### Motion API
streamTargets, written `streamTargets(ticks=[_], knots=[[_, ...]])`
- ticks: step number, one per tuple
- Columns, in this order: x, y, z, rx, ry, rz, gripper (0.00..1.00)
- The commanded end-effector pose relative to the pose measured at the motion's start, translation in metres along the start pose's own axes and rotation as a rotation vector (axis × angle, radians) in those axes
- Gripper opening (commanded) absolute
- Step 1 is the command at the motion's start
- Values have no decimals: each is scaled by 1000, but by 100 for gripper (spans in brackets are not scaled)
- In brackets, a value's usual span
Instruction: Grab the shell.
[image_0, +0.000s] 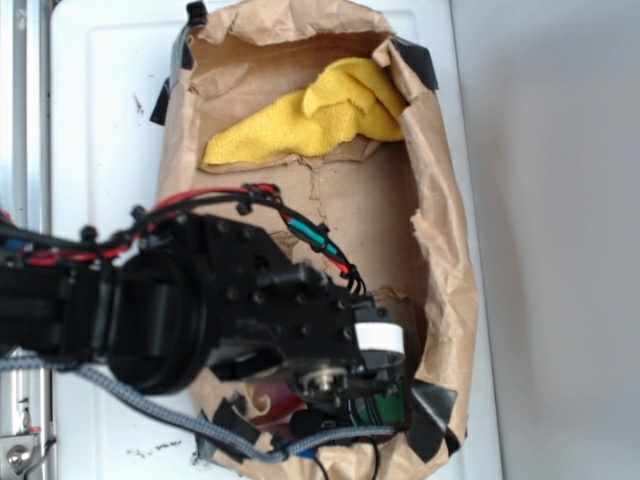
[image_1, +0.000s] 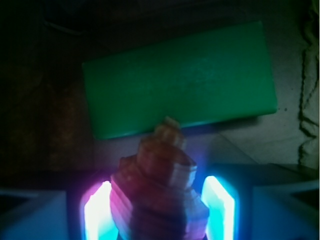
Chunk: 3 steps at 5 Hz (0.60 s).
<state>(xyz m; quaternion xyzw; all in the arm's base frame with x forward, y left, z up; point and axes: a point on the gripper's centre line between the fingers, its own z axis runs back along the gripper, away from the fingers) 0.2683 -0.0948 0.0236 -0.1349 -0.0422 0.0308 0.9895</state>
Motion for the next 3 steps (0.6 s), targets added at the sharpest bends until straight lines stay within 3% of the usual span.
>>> streamTargets(ticks=[1, 2, 3], knots=[[4, 40, 56, -88, -48, 89, 0], [12, 54, 87, 29, -43, 131, 0], [10, 54, 102, 195, -108, 161, 0]])
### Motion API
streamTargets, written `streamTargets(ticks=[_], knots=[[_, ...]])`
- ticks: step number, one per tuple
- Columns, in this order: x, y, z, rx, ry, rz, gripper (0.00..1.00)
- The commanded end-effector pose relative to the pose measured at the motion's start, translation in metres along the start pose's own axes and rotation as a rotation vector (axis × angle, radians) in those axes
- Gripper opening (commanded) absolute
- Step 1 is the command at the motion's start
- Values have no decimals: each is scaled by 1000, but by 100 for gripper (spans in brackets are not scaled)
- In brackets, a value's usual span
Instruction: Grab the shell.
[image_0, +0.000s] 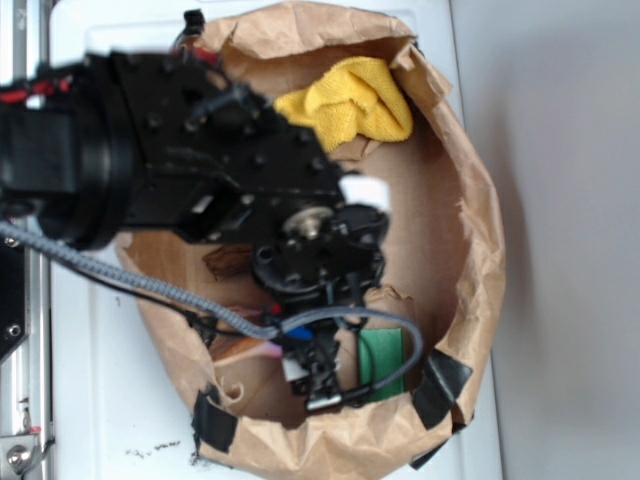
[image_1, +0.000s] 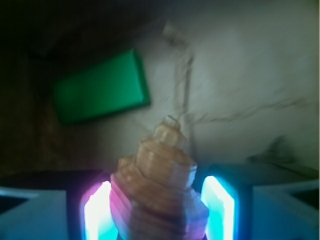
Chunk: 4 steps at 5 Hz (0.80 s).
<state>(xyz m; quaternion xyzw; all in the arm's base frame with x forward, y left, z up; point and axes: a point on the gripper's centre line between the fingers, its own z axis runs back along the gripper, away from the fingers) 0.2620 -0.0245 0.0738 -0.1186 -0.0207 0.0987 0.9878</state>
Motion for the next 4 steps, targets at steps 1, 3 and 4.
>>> streamTargets(ticks=[1, 3, 4], knots=[[-3, -15, 51, 387, -261, 83, 0], [1, -9, 77, 298, -188, 54, 0], [6, 1, 102, 247, -168, 62, 0]])
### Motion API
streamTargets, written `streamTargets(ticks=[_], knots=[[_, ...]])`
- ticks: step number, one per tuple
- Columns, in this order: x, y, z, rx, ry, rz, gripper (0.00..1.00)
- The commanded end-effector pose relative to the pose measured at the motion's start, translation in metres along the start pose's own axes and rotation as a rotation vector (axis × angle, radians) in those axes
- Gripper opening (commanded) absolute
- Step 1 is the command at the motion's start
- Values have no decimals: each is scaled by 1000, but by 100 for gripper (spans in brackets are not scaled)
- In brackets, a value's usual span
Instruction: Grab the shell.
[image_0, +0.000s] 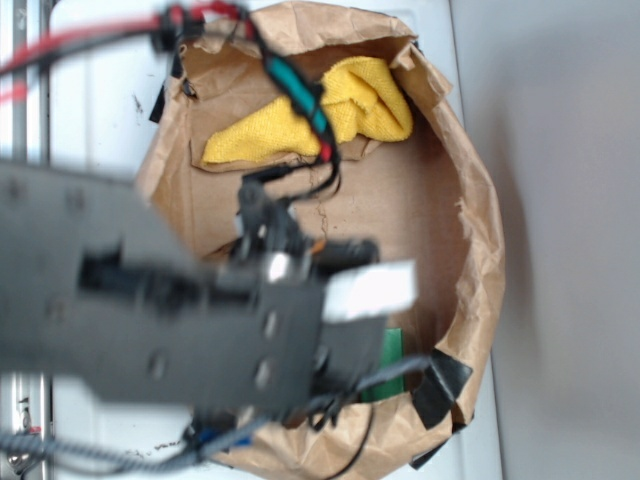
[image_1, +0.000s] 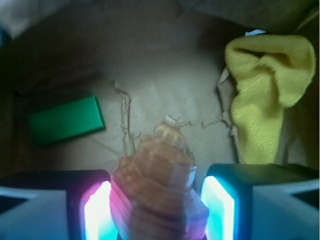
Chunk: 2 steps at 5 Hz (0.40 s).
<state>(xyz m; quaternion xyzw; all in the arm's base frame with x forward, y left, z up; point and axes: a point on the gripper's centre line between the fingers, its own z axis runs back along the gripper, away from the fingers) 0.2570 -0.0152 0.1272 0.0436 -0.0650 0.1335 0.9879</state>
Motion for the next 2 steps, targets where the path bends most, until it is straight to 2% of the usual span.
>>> streamTargets(ticks=[1, 2], knots=[[21, 36, 51, -100, -14, 18, 0], [17, 44, 53, -107, -22, 10, 0]])
